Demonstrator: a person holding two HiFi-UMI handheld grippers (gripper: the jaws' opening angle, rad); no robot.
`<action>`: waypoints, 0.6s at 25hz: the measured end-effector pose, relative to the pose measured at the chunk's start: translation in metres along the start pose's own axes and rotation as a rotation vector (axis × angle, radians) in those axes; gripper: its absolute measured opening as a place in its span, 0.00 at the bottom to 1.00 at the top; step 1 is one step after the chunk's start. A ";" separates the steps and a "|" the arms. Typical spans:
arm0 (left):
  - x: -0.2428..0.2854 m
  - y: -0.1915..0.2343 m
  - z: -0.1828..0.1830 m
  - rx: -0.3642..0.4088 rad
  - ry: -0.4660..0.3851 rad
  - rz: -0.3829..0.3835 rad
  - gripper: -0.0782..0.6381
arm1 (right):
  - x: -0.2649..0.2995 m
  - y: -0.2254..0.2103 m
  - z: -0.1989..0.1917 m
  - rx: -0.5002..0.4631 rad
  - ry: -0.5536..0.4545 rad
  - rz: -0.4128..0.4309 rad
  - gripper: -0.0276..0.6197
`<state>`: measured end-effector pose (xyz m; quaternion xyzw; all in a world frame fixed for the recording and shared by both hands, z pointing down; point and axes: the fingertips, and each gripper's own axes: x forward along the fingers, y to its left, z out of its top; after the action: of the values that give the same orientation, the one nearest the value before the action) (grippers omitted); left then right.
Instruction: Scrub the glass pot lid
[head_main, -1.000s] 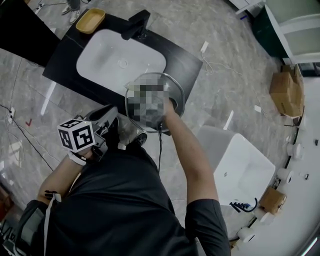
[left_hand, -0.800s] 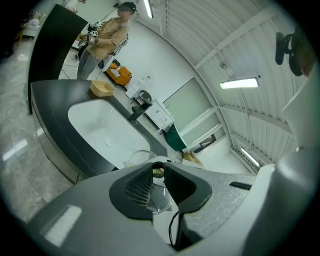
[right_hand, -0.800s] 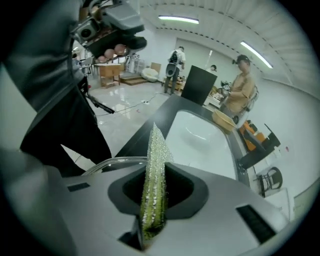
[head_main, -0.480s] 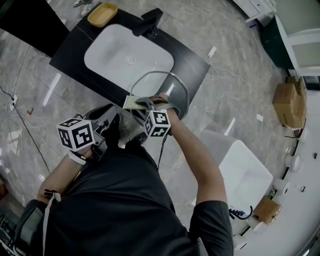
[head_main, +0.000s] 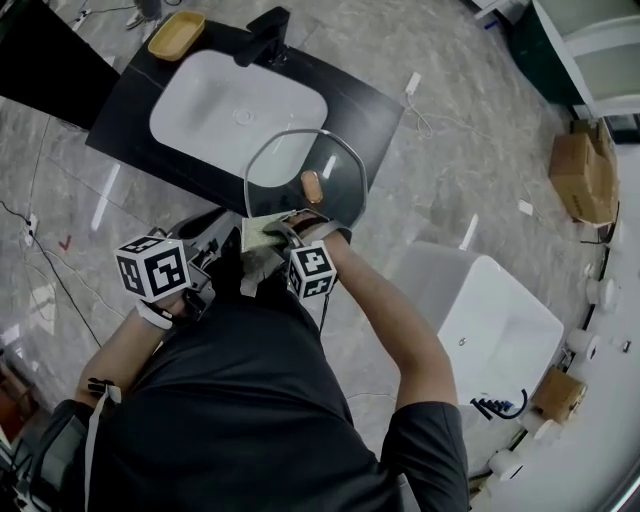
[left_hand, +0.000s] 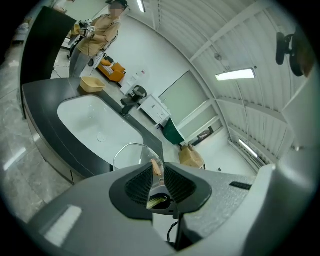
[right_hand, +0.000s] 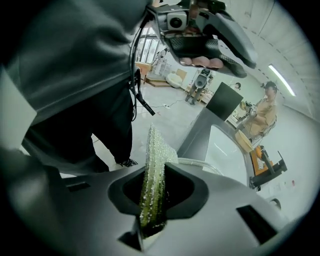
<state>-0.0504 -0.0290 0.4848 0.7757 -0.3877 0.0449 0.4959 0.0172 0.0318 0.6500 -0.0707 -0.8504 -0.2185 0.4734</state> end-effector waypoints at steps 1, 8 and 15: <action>0.004 -0.003 -0.002 0.009 0.014 -0.004 0.21 | -0.002 0.007 -0.002 -0.002 -0.001 0.000 0.14; 0.027 -0.012 -0.011 0.041 0.096 -0.021 0.21 | -0.017 0.031 -0.006 0.125 -0.034 -0.037 0.14; 0.055 -0.041 -0.012 0.089 0.149 -0.086 0.21 | -0.078 0.012 -0.026 0.527 -0.095 -0.329 0.14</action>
<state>0.0182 -0.0416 0.4857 0.8075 -0.3134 0.0983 0.4899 0.0833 0.0385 0.6005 0.1830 -0.8990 -0.0607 0.3933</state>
